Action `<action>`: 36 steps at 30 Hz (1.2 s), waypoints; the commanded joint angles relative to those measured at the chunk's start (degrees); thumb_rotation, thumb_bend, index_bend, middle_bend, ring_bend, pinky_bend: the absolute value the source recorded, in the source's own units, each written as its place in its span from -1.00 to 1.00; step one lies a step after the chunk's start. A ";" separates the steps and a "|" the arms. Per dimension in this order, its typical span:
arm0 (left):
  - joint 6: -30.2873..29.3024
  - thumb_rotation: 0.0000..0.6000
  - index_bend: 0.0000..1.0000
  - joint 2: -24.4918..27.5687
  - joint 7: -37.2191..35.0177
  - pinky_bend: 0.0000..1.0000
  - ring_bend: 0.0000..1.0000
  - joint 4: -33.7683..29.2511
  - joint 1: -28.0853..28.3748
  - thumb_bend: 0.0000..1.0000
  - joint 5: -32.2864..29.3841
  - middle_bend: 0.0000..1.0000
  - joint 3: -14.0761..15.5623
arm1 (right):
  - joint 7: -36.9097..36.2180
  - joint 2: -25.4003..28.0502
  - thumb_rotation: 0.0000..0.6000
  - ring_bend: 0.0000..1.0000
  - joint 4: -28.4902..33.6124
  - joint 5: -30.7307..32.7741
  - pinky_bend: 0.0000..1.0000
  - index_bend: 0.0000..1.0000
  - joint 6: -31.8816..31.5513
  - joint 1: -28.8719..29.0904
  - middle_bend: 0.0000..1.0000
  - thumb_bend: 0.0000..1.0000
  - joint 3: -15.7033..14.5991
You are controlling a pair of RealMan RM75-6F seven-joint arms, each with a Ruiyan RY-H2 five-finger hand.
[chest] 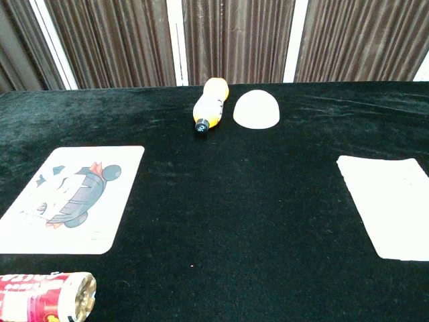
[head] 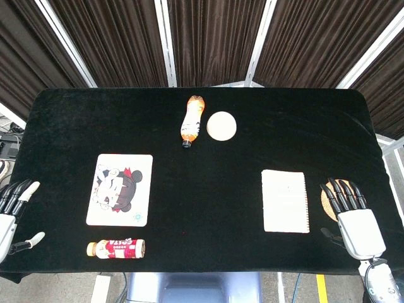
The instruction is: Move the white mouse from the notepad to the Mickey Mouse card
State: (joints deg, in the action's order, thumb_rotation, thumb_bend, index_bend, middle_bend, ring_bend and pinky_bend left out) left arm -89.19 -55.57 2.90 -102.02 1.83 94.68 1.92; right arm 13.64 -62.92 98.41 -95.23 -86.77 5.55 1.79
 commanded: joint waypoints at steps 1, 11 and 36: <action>0.07 1.00 -1.00 -0.04 0.13 -1.00 -1.00 0.03 0.01 -1.00 0.02 -1.00 0.03 | 0.04 -0.07 1.00 -1.00 -0.02 0.13 -1.00 -1.00 0.25 0.08 -1.00 -1.00 -0.05; 0.16 1.00 -1.00 -0.47 1.33 -1.00 -1.00 -0.30 0.19 -1.00 -0.19 -1.00 -0.37 | -1.57 -1.72 1.00 -1.00 -3.57 1.61 -1.00 -1.00 8.32 4.08 -1.00 -1.00 -0.29; 4.80 1.00 -1.00 -5.71 11.35 -1.00 -1.00 1.71 2.72 -1.00 -12.05 -1.00 -5.23 | -27.56 -22.93 1.00 -1.00 -68.93 -25.31 -1.00 -0.85 9.58 29.47 -0.84 -1.00 -11.07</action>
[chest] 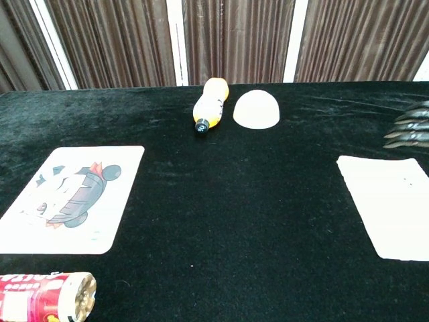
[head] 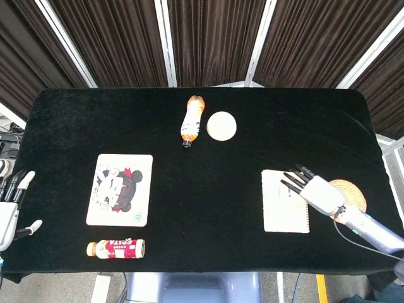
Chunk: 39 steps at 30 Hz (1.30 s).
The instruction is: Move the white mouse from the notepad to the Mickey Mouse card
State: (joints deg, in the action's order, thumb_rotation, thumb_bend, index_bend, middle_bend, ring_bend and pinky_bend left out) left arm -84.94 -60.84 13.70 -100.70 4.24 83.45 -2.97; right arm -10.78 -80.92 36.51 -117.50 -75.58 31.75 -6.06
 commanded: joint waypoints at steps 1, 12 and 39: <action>0.76 1.00 -1.00 -0.57 0.73 -1.00 -1.00 0.50 0.40 -1.00 -1.16 -1.00 -0.41 | -3.63 -5.68 1.00 -1.00 -8.22 -3.18 -1.00 -0.85 -1.68 3.60 -0.84 -1.00 -3.69; 2.46 1.00 -1.00 -1.46 1.97 -1.00 -1.00 1.79 1.19 -1.00 -4.32 -1.00 -1.07 | -8.28 -10.75 1.00 -1.00 -13.54 -2.94 -0.99 -0.75 -1.16 6.73 -0.70 -1.00 -7.06; 3.09 1.00 -1.00 -0.92 0.94 -1.00 -1.00 1.09 1.61 -1.00 -4.10 -1.00 -0.25 | -12.91 -11.35 1.00 -0.03 -18.40 1.32 0.35 0.09 -14.39 7.37 0.27 -0.19 -9.10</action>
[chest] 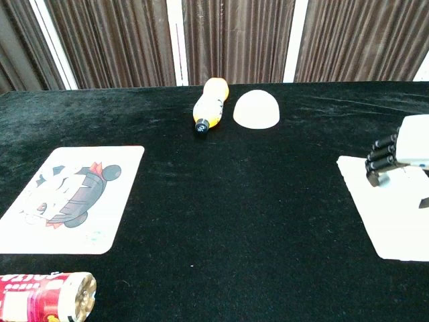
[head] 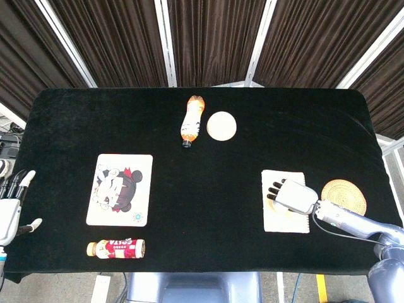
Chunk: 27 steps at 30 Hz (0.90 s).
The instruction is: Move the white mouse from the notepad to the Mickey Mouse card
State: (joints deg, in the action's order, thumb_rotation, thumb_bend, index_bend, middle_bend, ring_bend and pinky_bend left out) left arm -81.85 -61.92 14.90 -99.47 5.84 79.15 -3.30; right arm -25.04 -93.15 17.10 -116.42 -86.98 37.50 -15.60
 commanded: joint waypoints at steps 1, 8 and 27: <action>-0.06 1.00 -1.00 0.36 -0.54 -1.00 -1.00 -0.27 -0.02 -1.00 0.40 -1.00 0.14 | 2.45 1.26 1.00 -0.03 1.97 0.00 0.35 0.09 -3.90 2.79 0.27 -0.19 0.49; -0.13 1.00 -1.00 1.50 -2.57 -1.00 -1.00 -1.28 -0.09 -1.00 1.81 -1.00 0.68 | 12.14 3.07 1.00 -0.03 13.84 -4.14 0.35 0.09 -2.68 13.24 0.27 -0.20 0.01; 1.32 1.00 -1.00 4.49 -10.81 -1.00 -1.00 1.09 -0.50 -1.00 0.99 -1.00 1.07 | 29.51 0.85 1.00 -0.02 43.27 -4.64 0.35 0.09 27.40 31.16 0.27 -0.13 4.60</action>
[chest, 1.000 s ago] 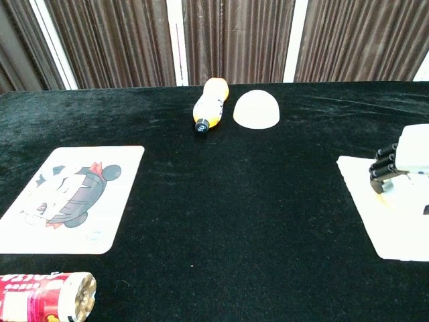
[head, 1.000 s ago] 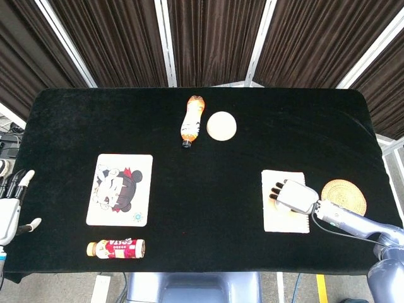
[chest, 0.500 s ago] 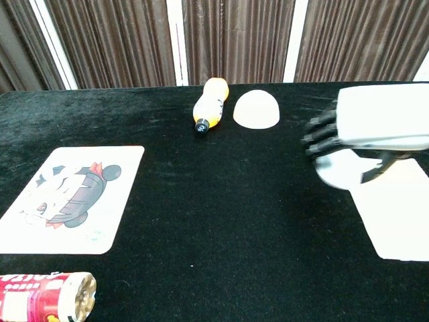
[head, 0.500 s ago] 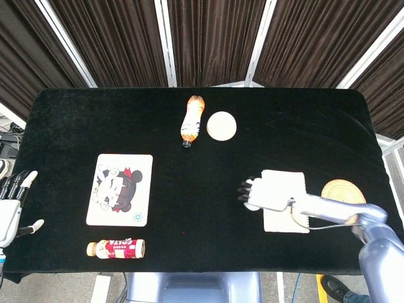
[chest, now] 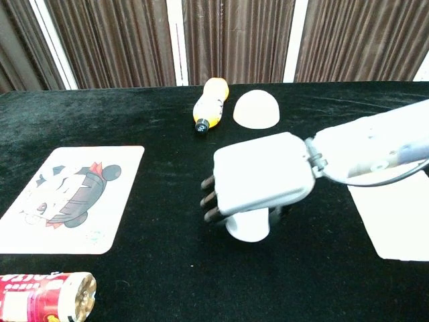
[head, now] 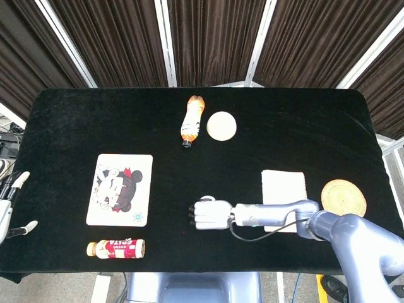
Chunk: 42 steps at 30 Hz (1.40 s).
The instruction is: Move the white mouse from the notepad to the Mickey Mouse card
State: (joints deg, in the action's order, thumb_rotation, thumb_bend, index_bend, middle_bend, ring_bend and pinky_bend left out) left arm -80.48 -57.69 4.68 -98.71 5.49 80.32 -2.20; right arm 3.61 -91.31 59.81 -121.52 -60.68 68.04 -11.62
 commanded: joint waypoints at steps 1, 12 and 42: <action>-0.07 1.00 -1.00 0.31 -0.76 -1.00 -1.00 0.39 -0.19 -1.00 -0.20 -1.00 -0.05 | 0.88 -1.21 1.00 -0.02 0.52 0.56 0.35 0.09 1.27 0.67 0.27 -0.13 0.67; 0.68 1.00 -1.00 0.25 -1.03 -1.00 -1.00 0.70 0.13 -1.00 -0.75 -1.00 -0.18 | 8.74 -1.73 1.00 -0.94 3.04 5.75 -0.77 -0.96 7.29 -1.47 -0.91 -1.00 2.60; 12.69 1.00 -1.00 -1.98 5.08 -1.00 -1.00 1.71 13.37 -1.00 8.80 -1.00 -1.95 | 8.95 28.55 1.00 -1.00 23.55 30.29 -1.00 -1.00 -16.80 -35.74 -1.00 -1.00 1.24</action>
State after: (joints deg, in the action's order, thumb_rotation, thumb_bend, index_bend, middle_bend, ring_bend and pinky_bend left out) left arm -69.83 -58.87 9.02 -97.36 16.78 87.21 -3.83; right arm 14.13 -64.45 80.53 -93.97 -75.99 35.18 -10.60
